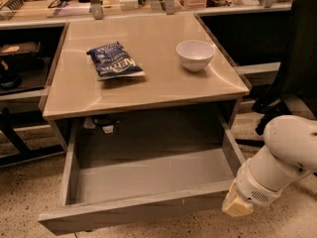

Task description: Close top drawer

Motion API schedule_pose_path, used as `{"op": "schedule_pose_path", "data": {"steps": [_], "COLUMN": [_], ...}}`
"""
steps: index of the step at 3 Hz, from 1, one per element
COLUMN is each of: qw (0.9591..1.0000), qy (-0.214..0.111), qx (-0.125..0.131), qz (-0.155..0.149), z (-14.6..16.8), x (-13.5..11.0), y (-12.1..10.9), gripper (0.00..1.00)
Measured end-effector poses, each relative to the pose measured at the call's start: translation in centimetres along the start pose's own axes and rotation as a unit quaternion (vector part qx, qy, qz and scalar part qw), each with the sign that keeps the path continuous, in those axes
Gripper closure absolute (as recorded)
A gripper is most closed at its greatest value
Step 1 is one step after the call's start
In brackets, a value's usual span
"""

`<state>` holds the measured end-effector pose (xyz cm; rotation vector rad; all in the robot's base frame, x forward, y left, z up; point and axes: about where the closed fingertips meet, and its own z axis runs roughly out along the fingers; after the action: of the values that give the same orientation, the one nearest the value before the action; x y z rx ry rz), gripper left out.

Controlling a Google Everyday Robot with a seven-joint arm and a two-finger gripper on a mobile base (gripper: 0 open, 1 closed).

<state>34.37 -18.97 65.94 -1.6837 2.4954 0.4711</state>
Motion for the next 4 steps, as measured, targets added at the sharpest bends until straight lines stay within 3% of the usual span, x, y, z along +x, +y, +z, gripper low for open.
{"op": "schedule_pose_path", "data": {"steps": [1,2,4], "qw": [0.9999,0.9999,0.9999], "qy": [0.004,0.005,0.005], "qx": [0.01,0.011,0.011], "qz": [-0.012,-0.012,-0.012], "z": [0.42,0.42,0.42], "x": [-0.98,-0.99,-0.99], "y": [-1.42,-1.43,-1.43], "gripper": [1.0,0.81,0.35]}}
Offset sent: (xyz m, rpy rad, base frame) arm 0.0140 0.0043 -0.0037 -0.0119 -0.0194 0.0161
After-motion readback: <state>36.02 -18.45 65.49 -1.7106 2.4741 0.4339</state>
